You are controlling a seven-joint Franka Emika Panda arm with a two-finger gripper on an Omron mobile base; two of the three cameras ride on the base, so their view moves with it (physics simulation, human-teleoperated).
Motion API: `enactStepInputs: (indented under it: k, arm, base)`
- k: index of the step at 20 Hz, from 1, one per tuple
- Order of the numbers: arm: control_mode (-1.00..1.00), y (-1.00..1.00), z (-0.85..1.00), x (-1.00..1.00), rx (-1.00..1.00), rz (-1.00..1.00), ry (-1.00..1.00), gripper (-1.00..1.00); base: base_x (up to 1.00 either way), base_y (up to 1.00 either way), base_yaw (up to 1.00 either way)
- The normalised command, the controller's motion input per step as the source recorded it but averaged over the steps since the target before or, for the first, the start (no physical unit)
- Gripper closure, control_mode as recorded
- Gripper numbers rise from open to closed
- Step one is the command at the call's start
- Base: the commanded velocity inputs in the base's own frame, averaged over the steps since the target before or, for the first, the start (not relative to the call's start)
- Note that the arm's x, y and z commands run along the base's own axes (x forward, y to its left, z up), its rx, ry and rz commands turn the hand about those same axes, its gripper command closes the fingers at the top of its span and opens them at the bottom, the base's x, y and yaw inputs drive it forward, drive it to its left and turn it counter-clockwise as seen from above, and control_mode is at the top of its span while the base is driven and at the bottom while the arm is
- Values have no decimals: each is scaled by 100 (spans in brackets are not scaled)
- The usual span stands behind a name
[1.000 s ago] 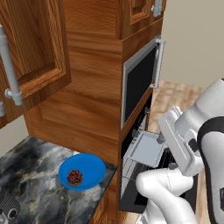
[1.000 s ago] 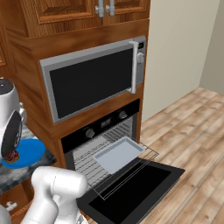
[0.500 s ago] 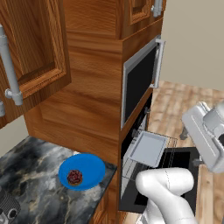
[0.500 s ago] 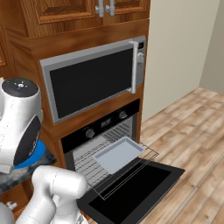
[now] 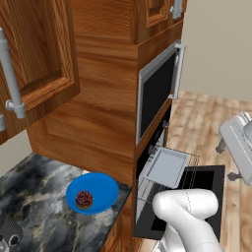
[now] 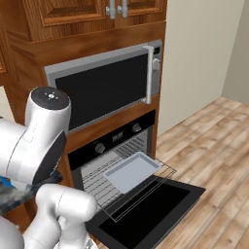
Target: Take the baked cake out of the oven and place it on the plate for cooling. Then close the oven door.
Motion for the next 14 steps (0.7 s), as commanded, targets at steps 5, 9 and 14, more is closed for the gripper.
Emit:
enactStepInputs:
  k: [5, 9, 14]
  arm:
    - [-100, -36, -8, 11, 0, -1, 4, -100]
    - [-100, -35, -17, 9, 3, -2, 9, -100]
    - [-100, -36, -21, 7, 0, -4, 7, -100]
  base:
    - [0, 0, 0]
    - [0, 0, 0]
    - [0, 0, 0]
